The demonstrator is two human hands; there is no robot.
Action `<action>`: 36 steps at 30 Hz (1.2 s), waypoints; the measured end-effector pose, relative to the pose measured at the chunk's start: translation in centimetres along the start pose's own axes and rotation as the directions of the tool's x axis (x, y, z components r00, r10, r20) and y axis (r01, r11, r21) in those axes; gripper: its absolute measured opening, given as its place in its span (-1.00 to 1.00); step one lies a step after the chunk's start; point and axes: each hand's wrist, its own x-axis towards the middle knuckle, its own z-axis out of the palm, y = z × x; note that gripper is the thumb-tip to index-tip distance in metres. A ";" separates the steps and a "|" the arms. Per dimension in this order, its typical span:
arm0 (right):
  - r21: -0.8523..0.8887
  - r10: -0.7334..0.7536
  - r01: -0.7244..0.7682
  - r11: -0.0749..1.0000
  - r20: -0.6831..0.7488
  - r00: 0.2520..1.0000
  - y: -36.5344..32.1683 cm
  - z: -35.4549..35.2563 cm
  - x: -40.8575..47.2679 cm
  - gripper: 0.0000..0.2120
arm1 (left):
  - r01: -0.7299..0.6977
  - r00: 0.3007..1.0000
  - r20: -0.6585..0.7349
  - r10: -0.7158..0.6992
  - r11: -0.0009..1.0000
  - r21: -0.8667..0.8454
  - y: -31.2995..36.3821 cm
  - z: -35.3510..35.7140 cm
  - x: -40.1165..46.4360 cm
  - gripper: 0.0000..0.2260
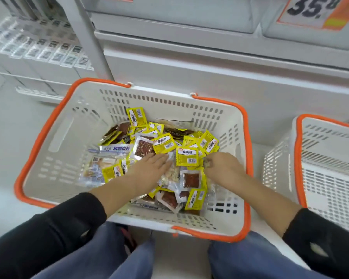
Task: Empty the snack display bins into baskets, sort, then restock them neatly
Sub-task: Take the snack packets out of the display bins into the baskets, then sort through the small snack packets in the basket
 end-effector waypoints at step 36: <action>0.182 -0.164 0.332 0.925 -0.598 0.785 -4.2 -2.3 10.2 -0.77 | 0.249 0.772 0.085 -0.630 0.177 -0.952 -16.1 -1.1 -10.8 -0.78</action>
